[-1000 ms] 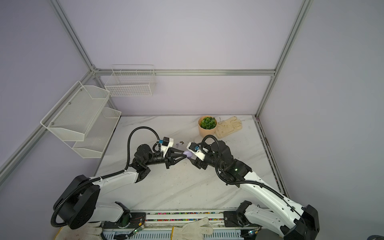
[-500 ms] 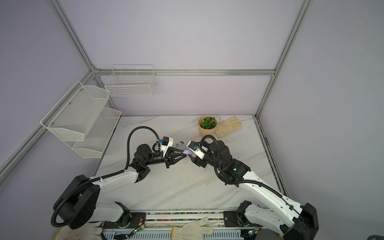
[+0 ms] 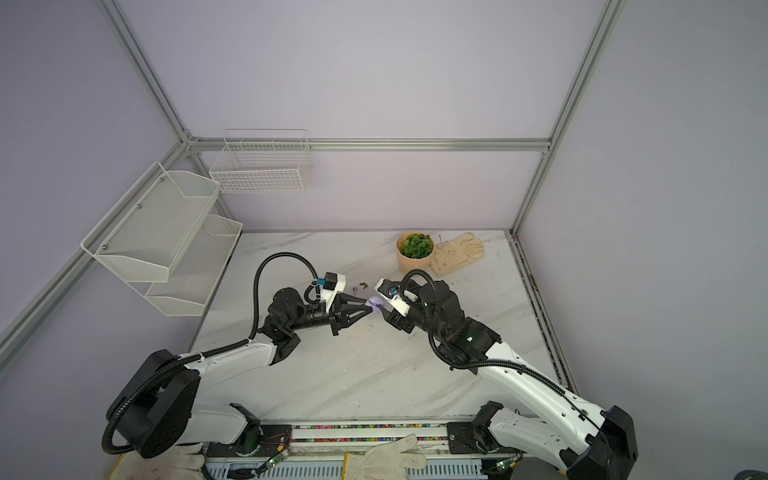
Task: Insert the wireless bluetooth earbuds into the charging case
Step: 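Pull the lid open with the right gripper while the left gripper holds the base, then move the right gripper over the two lilac earbuds on the table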
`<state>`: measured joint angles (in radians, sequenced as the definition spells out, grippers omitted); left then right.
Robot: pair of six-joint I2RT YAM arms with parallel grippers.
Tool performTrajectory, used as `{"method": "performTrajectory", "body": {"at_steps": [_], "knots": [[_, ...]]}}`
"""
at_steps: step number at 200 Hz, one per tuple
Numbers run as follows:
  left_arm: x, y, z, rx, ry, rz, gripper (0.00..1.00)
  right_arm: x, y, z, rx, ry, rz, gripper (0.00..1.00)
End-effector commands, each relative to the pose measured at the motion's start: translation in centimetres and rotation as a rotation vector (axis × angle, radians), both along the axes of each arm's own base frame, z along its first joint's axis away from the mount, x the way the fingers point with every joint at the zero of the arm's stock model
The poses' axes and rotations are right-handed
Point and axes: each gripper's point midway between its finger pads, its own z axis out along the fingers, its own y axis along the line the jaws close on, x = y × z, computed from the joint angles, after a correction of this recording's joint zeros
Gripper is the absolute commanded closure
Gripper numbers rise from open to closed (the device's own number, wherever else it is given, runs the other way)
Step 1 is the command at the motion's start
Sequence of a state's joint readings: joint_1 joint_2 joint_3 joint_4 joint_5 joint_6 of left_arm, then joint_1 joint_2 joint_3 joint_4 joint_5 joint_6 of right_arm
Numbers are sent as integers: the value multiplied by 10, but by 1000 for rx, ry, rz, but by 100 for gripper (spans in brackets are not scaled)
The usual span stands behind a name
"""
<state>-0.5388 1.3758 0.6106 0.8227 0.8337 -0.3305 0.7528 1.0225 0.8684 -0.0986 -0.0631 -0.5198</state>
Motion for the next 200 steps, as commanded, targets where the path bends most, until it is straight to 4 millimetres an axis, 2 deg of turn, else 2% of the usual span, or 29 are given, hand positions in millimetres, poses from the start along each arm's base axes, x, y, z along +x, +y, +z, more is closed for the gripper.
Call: {"method": "performTrajectory", "body": {"at_steps": [1, 76, 99, 111, 129, 144, 160, 173, 200], "knots": [[-16, 1, 6, -26, -40, -52, 100, 9, -3, 18, 29, -46, -43, 29], [-16, 1, 5, -28, -36, -56, 100, 13, 2, 18, 36, -41, -42, 29], [-16, 1, 5, -27, -38, -52, 100, 9, 3, 19, 33, -25, -22, 29], [-15, 2, 4, -24, -35, -45, 100, 2, 3, 28, 54, 1, -5, 29], [-12, 2, 3, -23, -35, -30, 100, -19, 5, 58, 171, 91, 45, 26], [-10, 3, 4, -25, -36, -17, 100, -28, 2, 78, 241, 164, 38, 24], [-7, 5, 5, -32, -35, 0, 100, -23, -3, 90, 307, 247, -40, 24], [-5, 10, 8, -48, -40, 18, 100, -17, -7, 91, 348, 277, -98, 25], [0, 25, 16, -84, -41, 76, 100, 15, -20, 82, 370, 299, -244, 27]]}}
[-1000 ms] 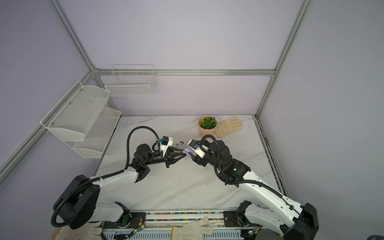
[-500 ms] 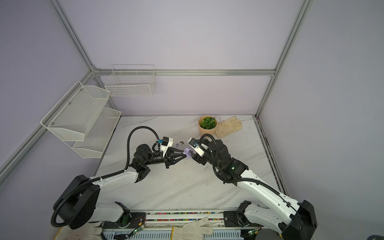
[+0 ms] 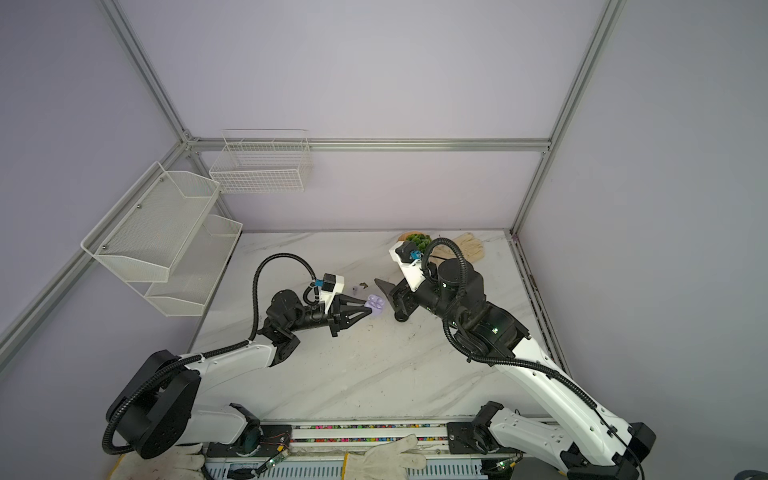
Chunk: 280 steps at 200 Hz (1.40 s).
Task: Insert the wireless bluetooth earbuds into the charging case
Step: 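Move the right gripper over the two lilac earbuds on the table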
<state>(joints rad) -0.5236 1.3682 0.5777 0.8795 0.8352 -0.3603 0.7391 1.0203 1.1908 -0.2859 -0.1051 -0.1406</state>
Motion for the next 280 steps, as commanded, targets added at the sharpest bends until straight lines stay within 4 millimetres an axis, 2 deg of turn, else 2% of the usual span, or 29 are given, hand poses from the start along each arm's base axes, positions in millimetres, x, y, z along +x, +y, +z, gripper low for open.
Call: {"method": "performTrajectory", "body": {"at_steps": [1, 24, 52, 56, 73, 92, 114, 137, 168, 187, 235, 280], "knots": [[1, 18, 16, -63, -41, 67, 100, 26, -14, -31, 6, 162, -148, 27], [6, 36, 24, -88, -44, 130, 100, 68, -21, -54, 18, 261, -251, 30], [9, 55, 25, -87, -35, 211, 100, 110, -7, -91, 13, 349, -318, 34], [10, 57, 25, -88, -36, 226, 100, 117, -2, -102, 4, 370, -321, 34], [13, 68, 26, -89, -33, 304, 100, 142, 13, -125, 22, 415, -348, 35], [15, 77, 28, -75, -44, 365, 100, 166, 31, -161, 41, 500, -373, 36], [16, 83, 29, -73, -46, 397, 100, 183, 63, -204, 33, 598, -352, 40], [17, 85, 30, -80, -42, 404, 100, 189, 94, -248, -50, 633, -360, 41], [16, 85, 29, -94, -28, 399, 100, 190, 123, -286, -111, 649, -359, 42], [16, 85, 27, -99, -20, 395, 100, 189, 134, -300, -154, 644, -366, 44], [16, 84, 24, -99, -12, 389, 100, 192, 138, -328, -246, 634, -400, 46], [15, 84, 23, -98, -11, 385, 100, 196, 144, -341, -282, 638, -399, 49]]}}
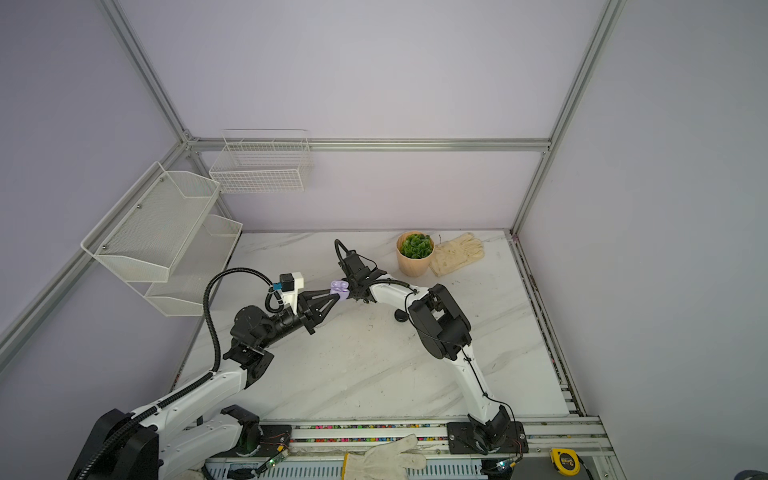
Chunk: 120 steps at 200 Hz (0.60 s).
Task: Insert the wireless bluetooth earbuds into the charging case
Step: 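Move the right gripper over the two lilac earbuds on the table, then lower the right gripper onto the nearer lilac earbud and close on it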
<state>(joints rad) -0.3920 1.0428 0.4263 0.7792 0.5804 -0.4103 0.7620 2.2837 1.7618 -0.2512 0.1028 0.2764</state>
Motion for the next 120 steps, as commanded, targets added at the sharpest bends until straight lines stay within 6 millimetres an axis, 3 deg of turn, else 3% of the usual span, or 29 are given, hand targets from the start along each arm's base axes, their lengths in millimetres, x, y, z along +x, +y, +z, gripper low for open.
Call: {"method": "performTrajectory", "body": {"at_steps": [1, 64, 120], "knots": [[-3, 4, -4, -16, -9, 7, 100, 3, -2, -9, -49, 9, -13, 49], [-3, 4, -4, -12, -10, 3, 100, 0, 0, -28, -90, 36, -3, 55], [-4, 3, -5, -12, -10, -2, 100, 0, -3, -32, -113, 34, -7, 65]]}}
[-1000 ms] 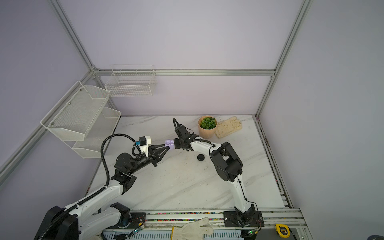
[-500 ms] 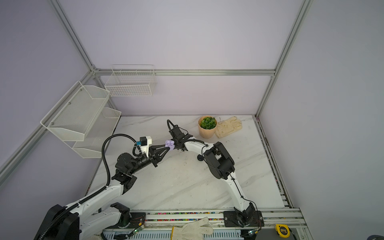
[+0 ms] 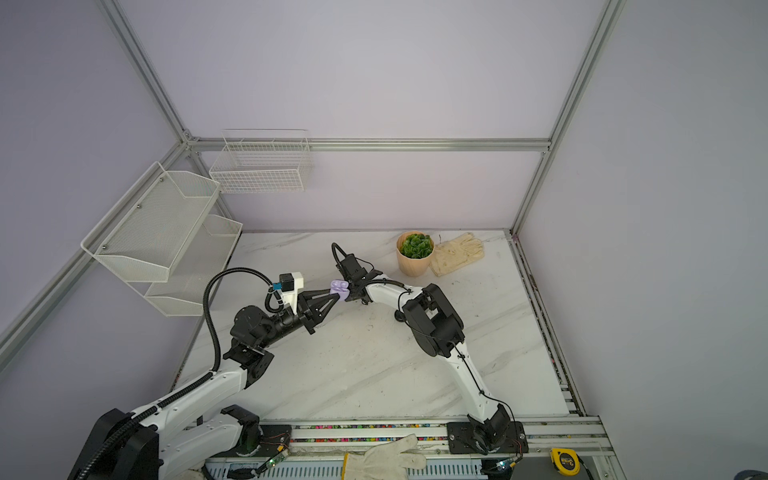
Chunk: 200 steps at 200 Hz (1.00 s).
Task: Insert the wireless bluetooth earbuds into the charging case
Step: 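Lower the right gripper onto the nearer lilac earbud and close on it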
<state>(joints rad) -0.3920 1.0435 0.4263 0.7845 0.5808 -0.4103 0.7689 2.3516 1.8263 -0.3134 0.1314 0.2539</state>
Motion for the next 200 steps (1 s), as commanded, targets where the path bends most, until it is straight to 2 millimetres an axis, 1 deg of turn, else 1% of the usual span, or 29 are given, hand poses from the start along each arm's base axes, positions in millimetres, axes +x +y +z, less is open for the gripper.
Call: {"method": "performTrajectory", "body": {"at_steps": [1, 48, 98, 200], "knots": [[-4, 3, -5, -10, -7, -1, 100, 0, -2, -9, -39, 8, -13, 65], [-5, 3, -5, -10, -8, -4, 100, 0, -4, -16, -57, 15, -19, 65], [-5, 3, -4, -9, -11, -3, 100, 2, -3, -17, -62, 15, -16, 67], [-5, 4, -4, -9, -8, 2, 100, -2, -4, -11, -74, 9, -11, 75]]}}
